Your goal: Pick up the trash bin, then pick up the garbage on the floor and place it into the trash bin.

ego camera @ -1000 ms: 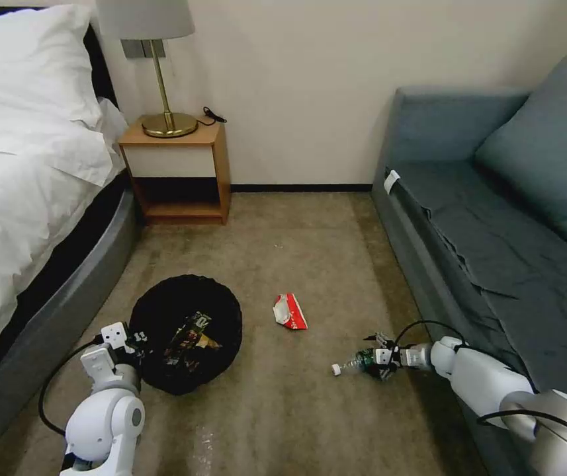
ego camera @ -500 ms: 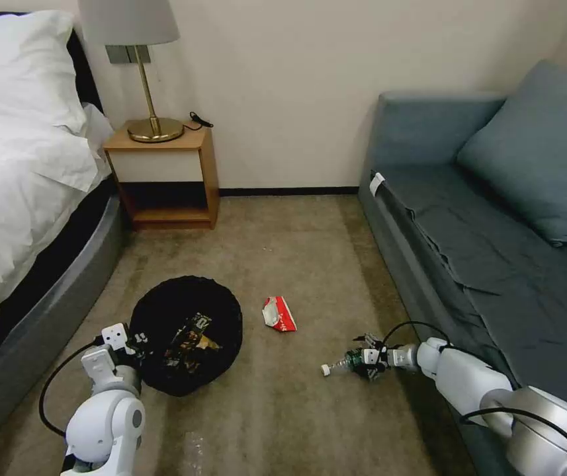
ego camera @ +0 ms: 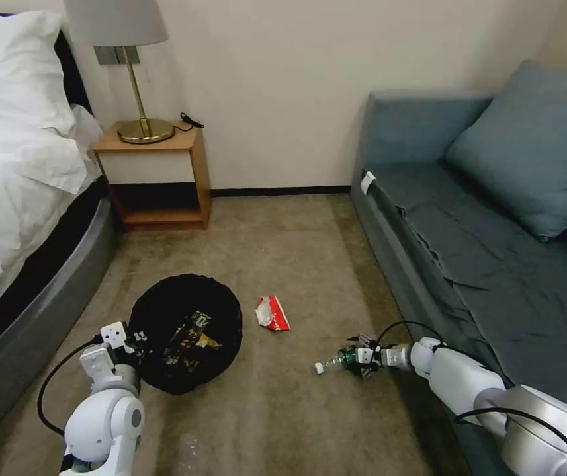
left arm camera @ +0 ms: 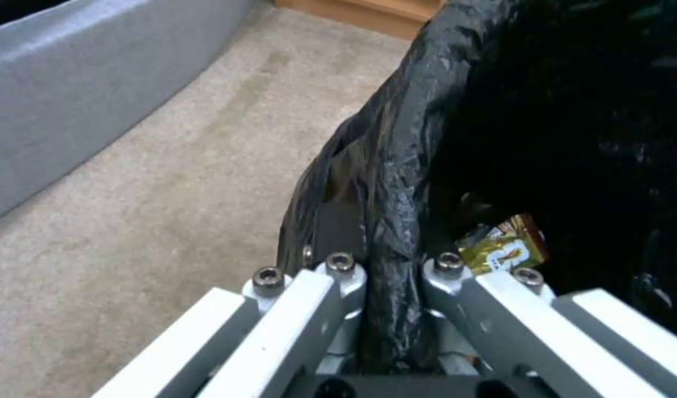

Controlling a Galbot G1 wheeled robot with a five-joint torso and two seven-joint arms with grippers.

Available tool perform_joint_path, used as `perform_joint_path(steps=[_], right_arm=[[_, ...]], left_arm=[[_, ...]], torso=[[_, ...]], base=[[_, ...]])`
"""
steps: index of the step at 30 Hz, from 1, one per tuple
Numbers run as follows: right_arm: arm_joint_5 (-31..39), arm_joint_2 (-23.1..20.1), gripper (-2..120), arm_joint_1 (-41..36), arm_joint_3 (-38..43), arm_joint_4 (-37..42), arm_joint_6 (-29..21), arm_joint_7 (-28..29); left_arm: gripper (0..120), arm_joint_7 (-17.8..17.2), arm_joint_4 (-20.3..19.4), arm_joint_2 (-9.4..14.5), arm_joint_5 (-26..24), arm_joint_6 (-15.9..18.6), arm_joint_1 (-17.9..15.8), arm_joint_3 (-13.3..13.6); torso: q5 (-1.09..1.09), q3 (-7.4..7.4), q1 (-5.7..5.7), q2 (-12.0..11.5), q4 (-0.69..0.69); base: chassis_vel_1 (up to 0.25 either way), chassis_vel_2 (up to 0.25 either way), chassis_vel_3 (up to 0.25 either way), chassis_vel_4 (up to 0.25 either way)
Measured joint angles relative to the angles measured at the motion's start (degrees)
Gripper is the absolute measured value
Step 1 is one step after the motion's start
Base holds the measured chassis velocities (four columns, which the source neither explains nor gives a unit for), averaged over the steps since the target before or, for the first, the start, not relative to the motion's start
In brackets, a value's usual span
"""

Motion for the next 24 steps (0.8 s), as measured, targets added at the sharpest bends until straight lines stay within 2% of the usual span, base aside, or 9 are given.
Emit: perform_joint_path(steps=[6, 7, 10, 11, 14, 20, 22, 23, 24], right_arm=[[0.78, -0.78, 57, -0.12, -0.81, 1.49, 0.42, 0.88], [0.78, -0.78, 57, -0.12, -0.81, 1.49, 0.42, 0.88], [1.39, -1.17, 42, -1.05, -1.02, 2.41, 0.49, 1.46], [1.39, -1.17, 42, -1.05, -1.02, 2.41, 0.49, 1.46], [2.76, -2.06, 31, -1.89, -1.49, 4.28, 0.62, 2.00], [6.80, -4.25, 25, -2.70, -2.57, 8.77, 0.44, 2.08], [7.29, -4.64, 24, -2.73, -2.72, 9.49, 0.31, 2.08], [10.52, -7.28, 21, -2.35, -3.78, 14.39, -1.06, 2.27], [10.52, -7.28, 21, -2.35, -3.78, 14.39, -1.06, 2.27]], left_arm=[[3, -0.04, -0.08, -0.06, 0.00, 0.02, 0.12, -0.10], [3, -0.04, -0.08, -0.06, 0.00, 0.02, 0.12, -0.10], [3, -0.06, -0.09, -0.11, 0.07, 0.08, 0.05, 0.00], [3, -0.06, -0.09, -0.11, 0.07, 0.08, 0.05, 0.00], [3, -0.05, 0.01, -0.18, 0.26, 0.09, 0.00, 0.19], [3, -0.06, 0.27, -0.22, 0.47, 0.09, -0.21, 0.31], [3, -0.06, 0.27, -0.22, 0.48, 0.09, -0.22, 0.32], [3, -0.09, 0.27, -0.19, 0.52, 0.18, -0.36, 0.33], [3, -0.09, 0.27, -0.19, 0.52, 0.18, -0.36, 0.33]], torso=[[0.09, 0.03, 0.01, -0.03, 0.01], [0.09, 0.03, 0.01, -0.03, 0.01], [0.07, 0.03, 0.01, -0.03, 0.01], [0.07, 0.03, 0.01, -0.03, 0.01], [0.08, 0.02, 0.01, -0.03, 0.01], [0.16, 0.07, 0.02, -0.06, 0.14], [0.17, 0.07, 0.02, -0.05, 0.14], [0.13, 0.07, 0.03, -0.06, 0.08], [0.13, 0.07, 0.03, -0.06, 0.08]], base=[[0.000, 0.000, 0.000, 0.000], [0.000, 0.000, 0.000, 0.000], [0.000, 0.000, 0.000, 0.000], [0.000, 0.000, 0.000, 0.000], [0.000, 0.000, 0.000, 0.000], [0.000, 0.000, 0.000, 0.000], [0.023, 0.032, 0.009, 0.006], [0.055, 0.024, -0.017, 0.006], [0.055, 0.024, -0.017, 0.006]])
